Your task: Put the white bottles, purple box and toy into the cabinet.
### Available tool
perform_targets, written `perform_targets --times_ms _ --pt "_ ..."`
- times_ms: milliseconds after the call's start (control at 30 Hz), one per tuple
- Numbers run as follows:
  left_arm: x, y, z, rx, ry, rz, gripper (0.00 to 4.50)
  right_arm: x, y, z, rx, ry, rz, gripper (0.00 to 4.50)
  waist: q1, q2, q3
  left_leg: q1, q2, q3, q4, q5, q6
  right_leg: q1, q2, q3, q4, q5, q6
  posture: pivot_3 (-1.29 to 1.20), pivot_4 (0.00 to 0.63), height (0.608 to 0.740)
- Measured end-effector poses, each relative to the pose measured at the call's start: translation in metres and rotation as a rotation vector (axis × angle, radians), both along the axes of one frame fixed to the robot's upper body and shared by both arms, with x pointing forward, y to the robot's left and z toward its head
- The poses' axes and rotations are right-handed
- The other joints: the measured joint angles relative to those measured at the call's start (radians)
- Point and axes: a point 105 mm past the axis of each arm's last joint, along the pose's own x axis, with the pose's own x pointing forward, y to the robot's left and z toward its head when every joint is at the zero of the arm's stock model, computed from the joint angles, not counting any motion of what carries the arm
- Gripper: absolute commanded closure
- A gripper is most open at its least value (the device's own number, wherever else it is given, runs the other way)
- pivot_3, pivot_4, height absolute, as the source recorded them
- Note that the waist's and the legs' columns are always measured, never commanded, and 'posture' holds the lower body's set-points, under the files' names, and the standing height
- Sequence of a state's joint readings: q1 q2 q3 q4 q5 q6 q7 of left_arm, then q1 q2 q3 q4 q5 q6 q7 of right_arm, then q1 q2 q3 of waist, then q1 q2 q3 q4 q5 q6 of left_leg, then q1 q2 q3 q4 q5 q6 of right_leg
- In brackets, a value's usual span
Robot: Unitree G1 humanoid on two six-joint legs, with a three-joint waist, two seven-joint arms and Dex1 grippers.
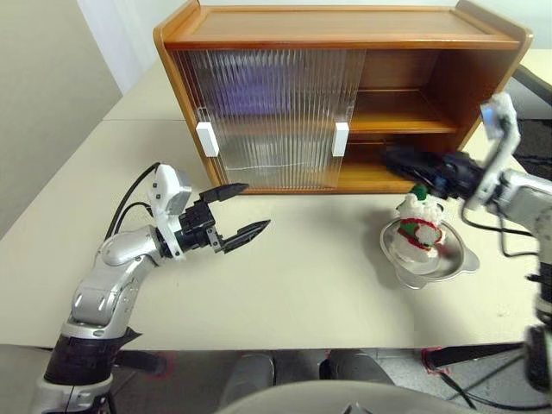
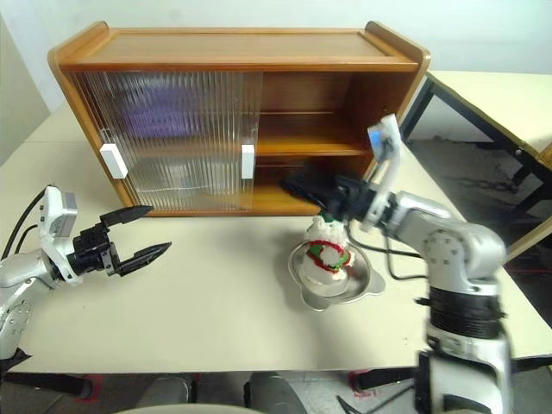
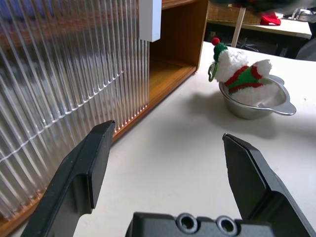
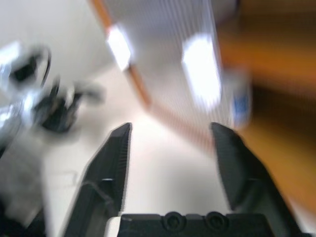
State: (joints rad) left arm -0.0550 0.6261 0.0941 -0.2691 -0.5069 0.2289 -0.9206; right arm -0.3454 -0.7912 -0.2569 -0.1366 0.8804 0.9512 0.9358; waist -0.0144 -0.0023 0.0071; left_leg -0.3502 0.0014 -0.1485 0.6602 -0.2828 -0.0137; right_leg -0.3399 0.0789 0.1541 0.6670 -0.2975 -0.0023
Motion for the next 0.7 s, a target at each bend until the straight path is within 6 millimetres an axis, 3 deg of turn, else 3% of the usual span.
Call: perform_targets --times_ms 33,267,700 --pt "0.000 0.000 0.000 0.000 -0.002 -0.001 0.00 -0.003 -0.006 -0.002 -0.016 0.020 0.001 0.01 -0.001 0.000 0.000 0.000 0.000 0.000 0.000 0.000 0.000 0.000 0.002 0.000 0.000 0.000 0.000 -0.05 0.001 0.740" --pt "-0.001 -0.001 0.000 0.002 -0.001 -0.017 0.00 0.009 -0.032 -0.015 -0.078 0.016 -0.136 0.01 -0.021 -0.001 0.000 0.004 0.005 0.000 0.001 -0.001 0.001 0.002 0.009 0.002 0.000 0.000 0.011 -0.05 0.000 0.740" --pt "-0.002 -0.001 0.000 0.014 0.002 -0.033 0.00 0.020 -0.035 -0.047 -0.139 0.084 -0.228 0.01 -0.020 -0.001 0.000 0.003 0.005 -0.003 0.001 -0.001 0.002 0.002 0.010 0.001 0.000 0.001 0.010 -0.04 0.000 0.740"
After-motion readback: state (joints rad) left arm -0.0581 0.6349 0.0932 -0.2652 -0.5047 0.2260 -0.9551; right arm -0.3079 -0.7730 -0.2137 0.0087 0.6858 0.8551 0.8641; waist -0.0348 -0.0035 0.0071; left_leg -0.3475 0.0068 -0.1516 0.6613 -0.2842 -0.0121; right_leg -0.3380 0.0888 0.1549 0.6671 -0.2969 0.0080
